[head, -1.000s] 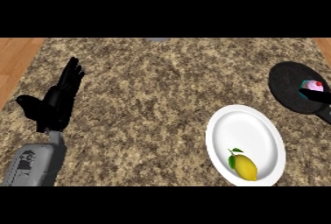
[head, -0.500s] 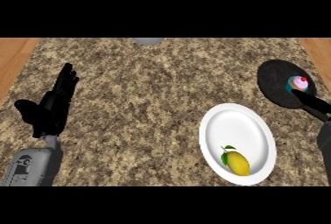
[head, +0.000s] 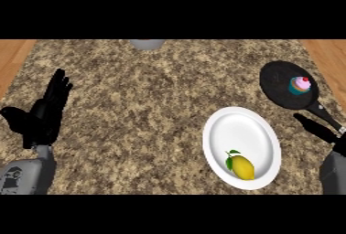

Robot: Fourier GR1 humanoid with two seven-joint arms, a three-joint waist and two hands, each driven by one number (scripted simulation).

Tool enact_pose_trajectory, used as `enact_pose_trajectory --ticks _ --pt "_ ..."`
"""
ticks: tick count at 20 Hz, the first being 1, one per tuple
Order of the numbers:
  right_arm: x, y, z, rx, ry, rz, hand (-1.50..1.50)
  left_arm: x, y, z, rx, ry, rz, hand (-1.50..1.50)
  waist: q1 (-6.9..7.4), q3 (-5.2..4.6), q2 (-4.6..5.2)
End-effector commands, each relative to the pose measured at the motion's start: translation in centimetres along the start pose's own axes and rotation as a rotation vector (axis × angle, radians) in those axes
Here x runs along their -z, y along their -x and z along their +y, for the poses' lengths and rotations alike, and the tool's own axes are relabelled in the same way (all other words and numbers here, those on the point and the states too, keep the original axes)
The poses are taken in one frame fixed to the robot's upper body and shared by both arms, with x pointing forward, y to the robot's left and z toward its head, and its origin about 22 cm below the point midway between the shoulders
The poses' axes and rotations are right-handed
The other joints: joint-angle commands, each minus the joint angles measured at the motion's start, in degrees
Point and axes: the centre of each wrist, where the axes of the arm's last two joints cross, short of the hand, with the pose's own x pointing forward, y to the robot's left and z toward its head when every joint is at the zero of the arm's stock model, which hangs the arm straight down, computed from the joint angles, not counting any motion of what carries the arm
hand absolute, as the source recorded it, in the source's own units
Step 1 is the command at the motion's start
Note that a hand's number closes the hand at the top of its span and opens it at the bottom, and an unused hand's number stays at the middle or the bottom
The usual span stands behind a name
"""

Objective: Pick the cupcake from the plate and place it in the pan

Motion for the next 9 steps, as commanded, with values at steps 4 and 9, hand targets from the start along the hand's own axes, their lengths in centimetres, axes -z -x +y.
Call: enact_pose_trajectory --ticks 4,9 --pt "-6.3 -1.5 -2.9 0.041 -0.026 0.008 -1.5 0.0 -0.7 -0.6 0.002 0.015 0.006 0.0 0.47 0.08 0.21" --pt "-9.0 -5.9 -3.9 -0.039 -0.016 0.015 -1.5 0.7 -0.4 -0.4 -0.005 0.026 -0.013 0.0 1.55 0.16 0.76"
